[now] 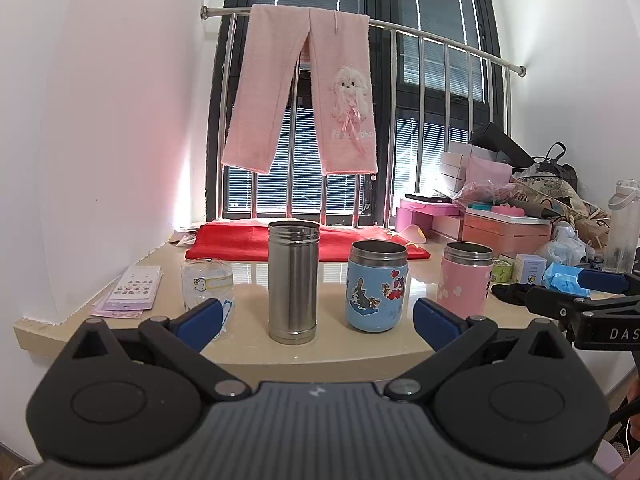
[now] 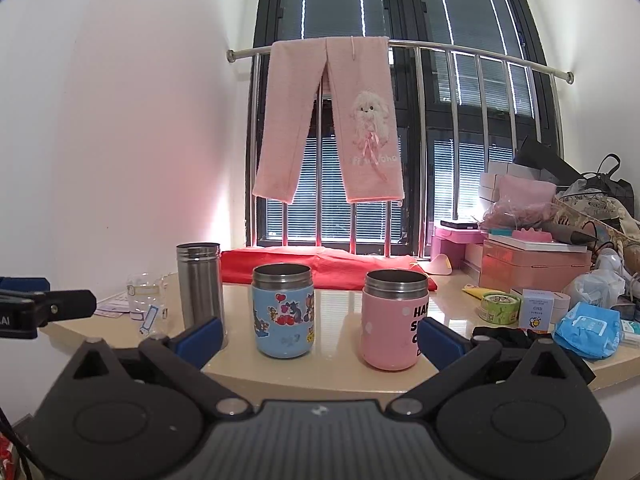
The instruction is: Flip cup upright
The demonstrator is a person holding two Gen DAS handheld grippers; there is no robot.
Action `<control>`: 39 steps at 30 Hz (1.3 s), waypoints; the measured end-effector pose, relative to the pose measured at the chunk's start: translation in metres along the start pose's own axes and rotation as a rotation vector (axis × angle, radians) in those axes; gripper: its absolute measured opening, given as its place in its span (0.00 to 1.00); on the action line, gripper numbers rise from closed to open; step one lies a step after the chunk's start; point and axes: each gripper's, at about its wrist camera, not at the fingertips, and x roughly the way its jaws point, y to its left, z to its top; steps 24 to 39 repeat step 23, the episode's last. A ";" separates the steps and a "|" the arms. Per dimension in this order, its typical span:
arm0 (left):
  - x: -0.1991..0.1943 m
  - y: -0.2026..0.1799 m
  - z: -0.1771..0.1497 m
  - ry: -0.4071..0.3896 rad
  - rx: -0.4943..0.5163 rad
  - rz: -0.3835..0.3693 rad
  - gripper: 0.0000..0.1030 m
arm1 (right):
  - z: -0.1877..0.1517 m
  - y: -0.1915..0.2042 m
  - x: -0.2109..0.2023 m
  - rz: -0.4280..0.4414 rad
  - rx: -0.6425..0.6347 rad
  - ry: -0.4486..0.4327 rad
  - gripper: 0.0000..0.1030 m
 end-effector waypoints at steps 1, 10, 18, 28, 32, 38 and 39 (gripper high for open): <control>0.000 0.000 0.000 0.000 0.000 0.001 1.00 | 0.000 0.000 0.000 -0.001 0.001 0.000 1.00; -0.003 0.000 0.000 -0.003 -0.004 0.002 1.00 | 0.000 0.000 0.000 0.000 -0.001 0.000 1.00; -0.002 -0.001 0.001 0.003 -0.009 0.008 1.00 | 0.000 0.000 0.000 0.001 -0.001 -0.002 1.00; -0.001 -0.002 0.001 0.009 -0.009 0.011 1.00 | 0.001 -0.001 -0.001 0.002 -0.002 -0.002 1.00; -0.001 -0.002 0.001 0.009 -0.009 0.011 1.00 | 0.001 -0.001 -0.001 0.002 -0.002 -0.002 1.00; -0.001 -0.002 0.001 0.009 -0.009 0.011 1.00 | 0.001 -0.001 -0.001 0.002 -0.002 -0.002 1.00; -0.001 -0.002 0.001 0.009 -0.009 0.011 1.00 | 0.001 -0.001 -0.001 0.002 -0.002 -0.002 1.00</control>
